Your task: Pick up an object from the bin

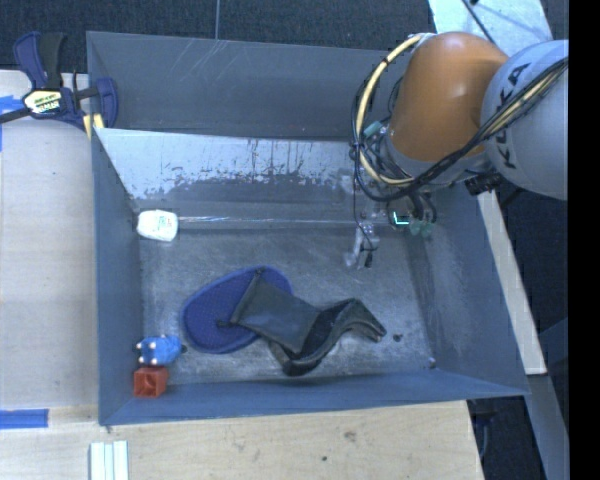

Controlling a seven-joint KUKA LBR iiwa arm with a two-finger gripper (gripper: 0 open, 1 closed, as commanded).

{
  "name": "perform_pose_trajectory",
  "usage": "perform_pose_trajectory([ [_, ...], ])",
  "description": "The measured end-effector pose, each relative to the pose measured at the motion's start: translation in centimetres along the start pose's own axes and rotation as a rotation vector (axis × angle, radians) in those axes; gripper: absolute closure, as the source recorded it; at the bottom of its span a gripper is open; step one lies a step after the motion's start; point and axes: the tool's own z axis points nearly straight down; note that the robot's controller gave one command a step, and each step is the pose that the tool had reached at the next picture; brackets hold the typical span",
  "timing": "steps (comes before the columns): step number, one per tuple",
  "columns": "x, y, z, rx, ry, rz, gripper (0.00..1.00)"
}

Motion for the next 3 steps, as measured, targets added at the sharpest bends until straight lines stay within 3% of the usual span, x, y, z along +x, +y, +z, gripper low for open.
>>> perform_pose_trajectory([
  [1, 4.1, 0.0, 7.5, -0.002, -0.024, 0.172, 0.0],
  [2, 8.7, 0.5, 8.0, 0.0, -0.039, 0.056, 0.0],
  [3, 11.2, 1.9, 8.2, 0.004, -0.035, 0.003, 0.0],
])
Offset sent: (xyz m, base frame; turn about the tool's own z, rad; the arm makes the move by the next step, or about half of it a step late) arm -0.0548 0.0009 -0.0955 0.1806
